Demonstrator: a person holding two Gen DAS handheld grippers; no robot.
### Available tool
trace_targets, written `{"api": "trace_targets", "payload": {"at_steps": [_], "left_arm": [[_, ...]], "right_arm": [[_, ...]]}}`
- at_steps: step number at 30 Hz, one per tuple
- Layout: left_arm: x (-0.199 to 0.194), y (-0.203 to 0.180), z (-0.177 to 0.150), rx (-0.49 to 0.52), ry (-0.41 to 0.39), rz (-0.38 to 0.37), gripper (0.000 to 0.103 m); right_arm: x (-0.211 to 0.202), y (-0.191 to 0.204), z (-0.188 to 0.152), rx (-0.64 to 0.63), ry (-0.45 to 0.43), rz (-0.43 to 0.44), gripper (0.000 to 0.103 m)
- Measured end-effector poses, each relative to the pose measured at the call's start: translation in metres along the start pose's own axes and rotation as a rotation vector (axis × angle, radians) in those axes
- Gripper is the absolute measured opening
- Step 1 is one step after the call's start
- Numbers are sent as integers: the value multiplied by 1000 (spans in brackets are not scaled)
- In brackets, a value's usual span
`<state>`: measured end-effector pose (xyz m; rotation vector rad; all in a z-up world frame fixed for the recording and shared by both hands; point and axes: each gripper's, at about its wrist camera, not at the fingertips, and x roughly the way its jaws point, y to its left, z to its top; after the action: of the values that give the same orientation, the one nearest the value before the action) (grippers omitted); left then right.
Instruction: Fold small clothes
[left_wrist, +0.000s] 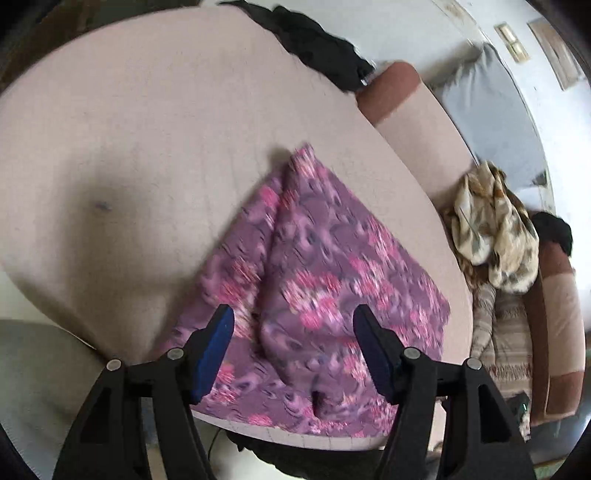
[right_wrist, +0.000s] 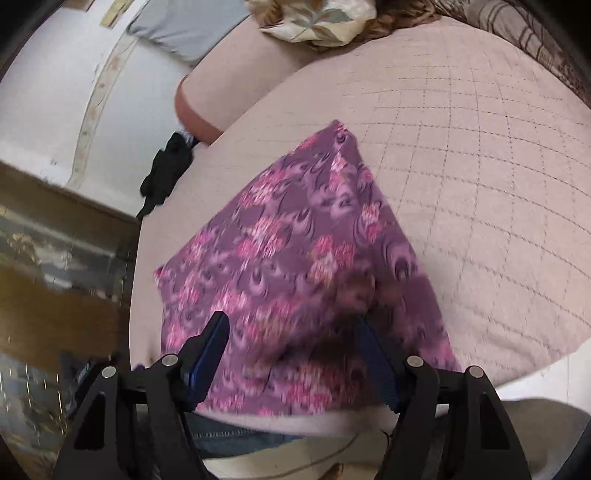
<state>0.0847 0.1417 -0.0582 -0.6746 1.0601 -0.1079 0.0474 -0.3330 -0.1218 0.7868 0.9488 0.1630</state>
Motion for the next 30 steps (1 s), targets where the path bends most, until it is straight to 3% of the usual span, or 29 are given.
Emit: {"api": "trace_targets", "payload": {"at_steps": [3,6,9,11,14,17,20,21,22,24,26,28,29,30], "left_arm": [[23,5,-28,25,67,-40,66],[45,15,-48,2,151,1,62],[41,12,-44,3,127,-56,62],[37,14,-42,-21,100,-102,62],[40,19,-37,-55,90,-103,62],[51,17,-33,-46,117,-68,49],[48,14,-33,-23,100,-80,13],[44,15,-32,-23,88,-76,12],[40,15,-31,-26,79,-75,10],[23,17,-29,-48,48,-129,9],[3,19,-28,-56,2,-172,9],[-1,27,-33,-85,5,-187,9],[2,28,-36,-72,12,-154,9],[7,23,-40,-19,6,-62,9]], "right_arm": [[13,-20,-6,31,-1,-3,67],[20,-47,-12,142,19,38,57],[12,-49,-5,137,-31,41,57],[17,-50,-6,148,-10,36,57],[17,-50,-7,160,-8,34,58],[24,-50,-8,156,22,56,66],[36,-54,-6,171,52,49,64],[37,-52,-5,166,49,46,55],[36,-50,-5,155,48,44,36],[29,-46,-11,130,45,66,10],[11,-40,-15,97,-12,67,9],[-9,-35,-20,60,-52,75,8],[-14,-34,-25,45,-56,55,8],[-14,-35,-29,42,-47,38,8]]}}
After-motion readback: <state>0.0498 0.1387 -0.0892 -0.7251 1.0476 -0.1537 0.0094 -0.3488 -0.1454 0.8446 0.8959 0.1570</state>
